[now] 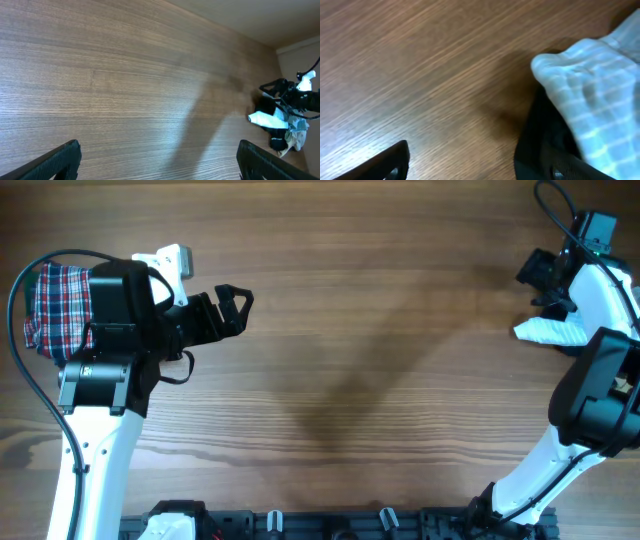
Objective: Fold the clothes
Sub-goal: 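Reach the right gripper to the black garment on the right pile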
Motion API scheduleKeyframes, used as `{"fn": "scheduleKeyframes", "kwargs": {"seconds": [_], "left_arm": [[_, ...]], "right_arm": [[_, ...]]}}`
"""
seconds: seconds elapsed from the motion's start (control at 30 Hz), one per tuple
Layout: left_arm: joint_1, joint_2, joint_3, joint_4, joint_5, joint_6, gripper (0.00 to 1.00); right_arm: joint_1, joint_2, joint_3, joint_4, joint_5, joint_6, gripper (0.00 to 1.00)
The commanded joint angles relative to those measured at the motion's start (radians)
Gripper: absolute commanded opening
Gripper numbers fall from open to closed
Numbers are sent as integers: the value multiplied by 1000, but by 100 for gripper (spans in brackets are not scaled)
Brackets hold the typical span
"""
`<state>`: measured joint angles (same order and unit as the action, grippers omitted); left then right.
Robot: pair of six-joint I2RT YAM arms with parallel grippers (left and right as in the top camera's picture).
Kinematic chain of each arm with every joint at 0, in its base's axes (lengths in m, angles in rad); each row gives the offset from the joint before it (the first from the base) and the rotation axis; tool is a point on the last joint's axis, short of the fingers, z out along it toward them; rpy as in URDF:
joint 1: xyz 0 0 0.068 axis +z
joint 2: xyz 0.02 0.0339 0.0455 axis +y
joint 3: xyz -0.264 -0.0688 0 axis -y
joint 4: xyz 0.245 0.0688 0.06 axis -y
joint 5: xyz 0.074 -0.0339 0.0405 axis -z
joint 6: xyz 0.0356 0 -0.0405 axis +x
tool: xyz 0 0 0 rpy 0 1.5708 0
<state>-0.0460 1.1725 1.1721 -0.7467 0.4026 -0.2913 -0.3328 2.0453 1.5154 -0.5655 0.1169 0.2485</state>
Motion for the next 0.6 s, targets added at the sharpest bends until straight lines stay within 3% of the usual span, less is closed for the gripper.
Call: {"fn": "scheduleKeyframes", "kwargs": {"seconds": [0.0, 0.23, 0.43, 0.5, 0.57], "left_arm": [[-3, 5, 17, 5, 16, -9, 100], [-3, 6, 17, 5, -11, -8, 100], [-3, 26, 17, 5, -11, -8, 100], [-3, 43, 17, 5, -10, -9, 100], [-8, 51, 17, 4, -10, -9, 100]], "right_arm": [[-7, 16, 16, -21, 56, -8, 81], [-7, -43, 16, -130, 84, -10, 73], [-7, -43, 16, -94, 172, -10, 72], [-7, -42, 16, -92, 175, -1, 57], [-7, -39, 8, -86, 175, 45, 50]]}}
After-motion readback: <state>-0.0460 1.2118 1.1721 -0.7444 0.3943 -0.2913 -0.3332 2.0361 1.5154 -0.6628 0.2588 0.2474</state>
